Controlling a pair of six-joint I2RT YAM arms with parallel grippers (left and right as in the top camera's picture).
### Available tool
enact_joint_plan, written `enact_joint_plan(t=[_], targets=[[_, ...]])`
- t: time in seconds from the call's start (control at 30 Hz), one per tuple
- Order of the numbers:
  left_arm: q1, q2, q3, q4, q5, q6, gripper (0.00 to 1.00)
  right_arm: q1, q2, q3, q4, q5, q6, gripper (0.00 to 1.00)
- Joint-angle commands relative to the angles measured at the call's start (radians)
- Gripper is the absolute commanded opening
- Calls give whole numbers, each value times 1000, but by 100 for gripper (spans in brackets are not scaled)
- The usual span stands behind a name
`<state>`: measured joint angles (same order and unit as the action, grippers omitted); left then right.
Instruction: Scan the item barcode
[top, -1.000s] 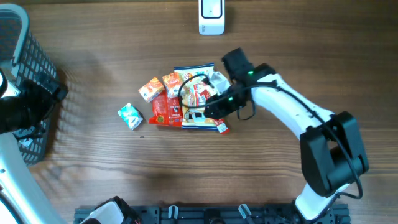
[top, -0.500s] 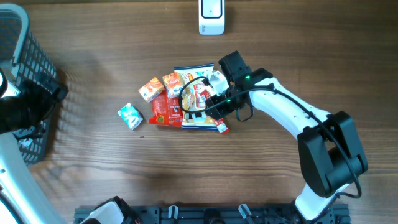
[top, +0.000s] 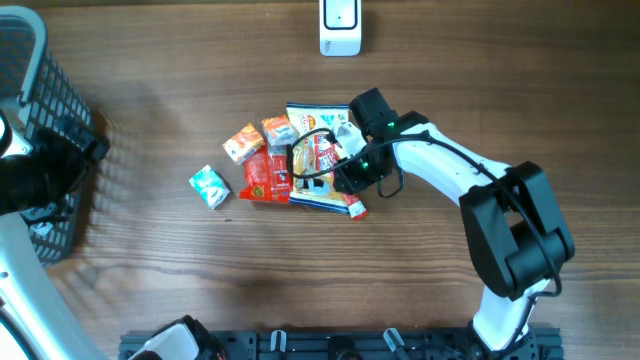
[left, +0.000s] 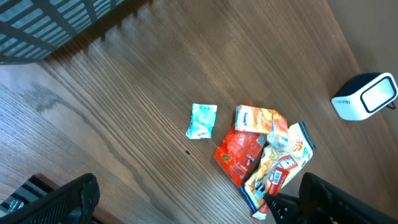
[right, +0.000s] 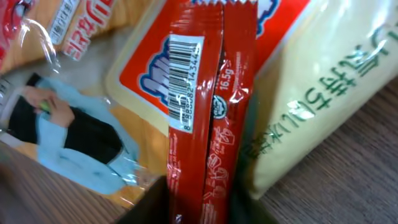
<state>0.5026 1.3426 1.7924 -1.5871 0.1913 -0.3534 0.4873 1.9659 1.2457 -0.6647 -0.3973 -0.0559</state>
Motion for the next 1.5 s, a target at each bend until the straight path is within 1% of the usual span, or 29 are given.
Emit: enact_joint_plan(t=[0.0,0.1,0.27,0.5,0.63,0.8,0.97,1.07,1.17,1.2,1.23,1.27,1.3,1.33,1.37,1.4,1.47], targets=[[5,0,1,0,-2,5,100,2,37,-6,-6,-34,17,17],[5,0,1,0,-2,6,100,2,37,-6,-9,-35,38,4],[5,0,1,0,-2,5,100,0,37,-3,-23,-62,61,4],[5,0,1,0,-2,5,100,-40,37,82,-108,-198,66,4],[5,0,1,0,-2,5,100,-59,37,116,-110,-235,129,4],[5,0,1,0,-2,6,100,-70,35,117,-48,-242,266,4],[5,0,1,0,-2,5,100,-80,35,117,80,-241,372,4],[5,0,1,0,-2,5,100,-80,35,117,140,-241,373,4],[5,0,1,0,-2,6,100,-80,35,116,152,-217,370,5],[5,0,1,0,-2,6,100,-80,35,110,151,-198,370,11],[5,0,1,0,-2,5,100,-80,35,103,152,-194,370,23],[5,0,1,0,-2,5,100,-80,35,95,152,-188,370,49],[5,0,1,0,-2,6,100,-80,35,86,152,-184,370,64],[5,0,1,0,-2,5,100,-80,35,79,148,-179,369,70],[5,0,1,0,-2,5,100,-80,35,75,143,-180,369,75],[5,0,1,0,-2,6,100,-80,35,74,133,-180,370,78],[5,0,1,0,-2,5,100,-80,35,75,114,-181,370,79]])
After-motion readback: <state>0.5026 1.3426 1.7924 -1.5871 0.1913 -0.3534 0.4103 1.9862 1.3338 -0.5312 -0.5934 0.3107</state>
